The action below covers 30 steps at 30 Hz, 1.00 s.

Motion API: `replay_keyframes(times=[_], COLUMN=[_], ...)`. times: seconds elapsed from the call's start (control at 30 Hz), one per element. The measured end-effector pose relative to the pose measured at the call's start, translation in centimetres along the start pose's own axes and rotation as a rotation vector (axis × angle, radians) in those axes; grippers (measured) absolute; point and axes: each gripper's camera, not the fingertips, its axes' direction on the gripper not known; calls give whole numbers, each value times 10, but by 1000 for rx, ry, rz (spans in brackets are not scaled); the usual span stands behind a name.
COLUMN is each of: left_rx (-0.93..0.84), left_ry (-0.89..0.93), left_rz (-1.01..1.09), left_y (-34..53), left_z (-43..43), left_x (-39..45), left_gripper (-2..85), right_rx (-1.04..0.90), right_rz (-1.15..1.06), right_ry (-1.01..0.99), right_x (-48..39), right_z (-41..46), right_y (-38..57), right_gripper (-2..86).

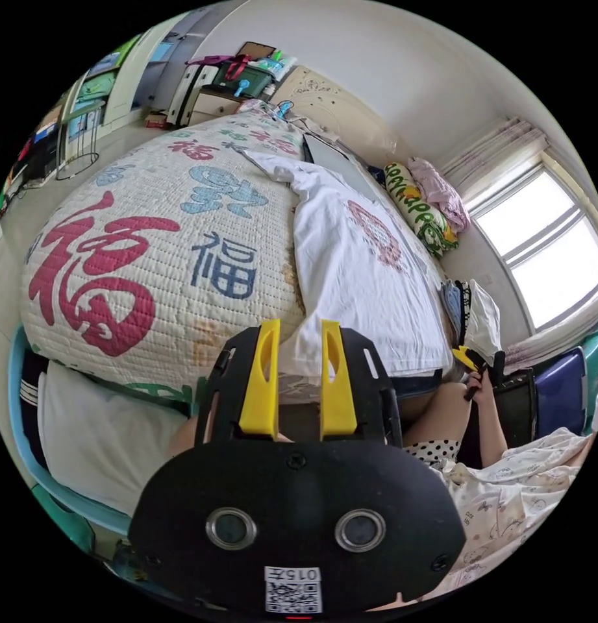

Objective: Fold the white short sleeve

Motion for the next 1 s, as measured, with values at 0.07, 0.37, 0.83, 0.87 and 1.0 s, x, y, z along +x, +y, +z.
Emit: replay_keyframes(times=[0.07, 0.37, 0.83, 0.87, 1.0], left_rx=[-22, -143, -176, -169, -126], left_ry=[25, 38, 113, 118, 138], left_rz=[18, 16, 16, 16, 14], left_y=[4, -3, 0, 1, 6], left_z=[7, 31, -1, -5, -32], left_x=[-3, -28, -77, -79, -91], left_gripper=[104, 82, 6, 3, -5], right_rx=[-3, -149, -138, -122, -79], right_rz=[15, 3, 77, 81, 106], right_ry=[4, 112, 110, 111, 120], right_x=[0, -14, 9, 13, 28], right_z=[-22, -53, -99, -105, -120], right_y=[-10, -71, -141, -144, -149], right_gripper=[135, 105, 8, 4, -2])
